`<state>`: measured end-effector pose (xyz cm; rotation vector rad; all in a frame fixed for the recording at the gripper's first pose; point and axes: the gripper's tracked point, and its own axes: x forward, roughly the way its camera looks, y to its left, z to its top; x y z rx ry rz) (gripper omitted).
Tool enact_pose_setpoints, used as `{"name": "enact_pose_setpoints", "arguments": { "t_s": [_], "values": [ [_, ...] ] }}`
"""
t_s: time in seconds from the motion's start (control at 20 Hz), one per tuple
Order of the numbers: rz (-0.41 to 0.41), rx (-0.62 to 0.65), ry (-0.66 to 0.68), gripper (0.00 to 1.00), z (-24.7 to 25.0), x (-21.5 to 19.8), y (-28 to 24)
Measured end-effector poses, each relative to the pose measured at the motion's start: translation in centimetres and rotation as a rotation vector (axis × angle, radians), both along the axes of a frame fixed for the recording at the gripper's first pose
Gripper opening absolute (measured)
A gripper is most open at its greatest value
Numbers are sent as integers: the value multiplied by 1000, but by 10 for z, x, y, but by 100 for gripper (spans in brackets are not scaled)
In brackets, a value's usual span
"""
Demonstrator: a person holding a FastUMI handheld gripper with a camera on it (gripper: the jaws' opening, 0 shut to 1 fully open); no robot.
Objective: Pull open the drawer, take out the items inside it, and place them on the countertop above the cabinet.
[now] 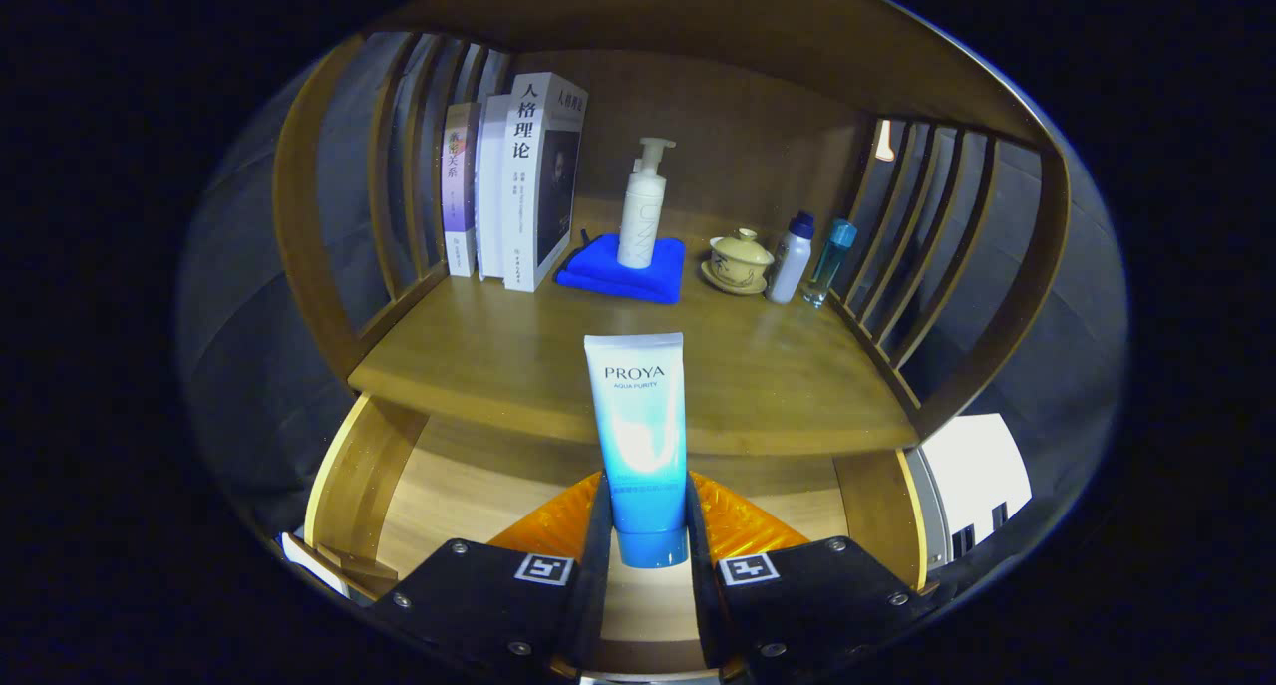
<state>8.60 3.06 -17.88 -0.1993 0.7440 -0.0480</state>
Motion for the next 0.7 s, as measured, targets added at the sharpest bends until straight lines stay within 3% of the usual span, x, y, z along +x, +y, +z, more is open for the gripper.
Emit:
{"name": "enact_pose_setpoints", "arguments": {
  "t_s": [0.7],
  "values": [
    [-44,52,42,39,-31,101,-25]
  ]
}}
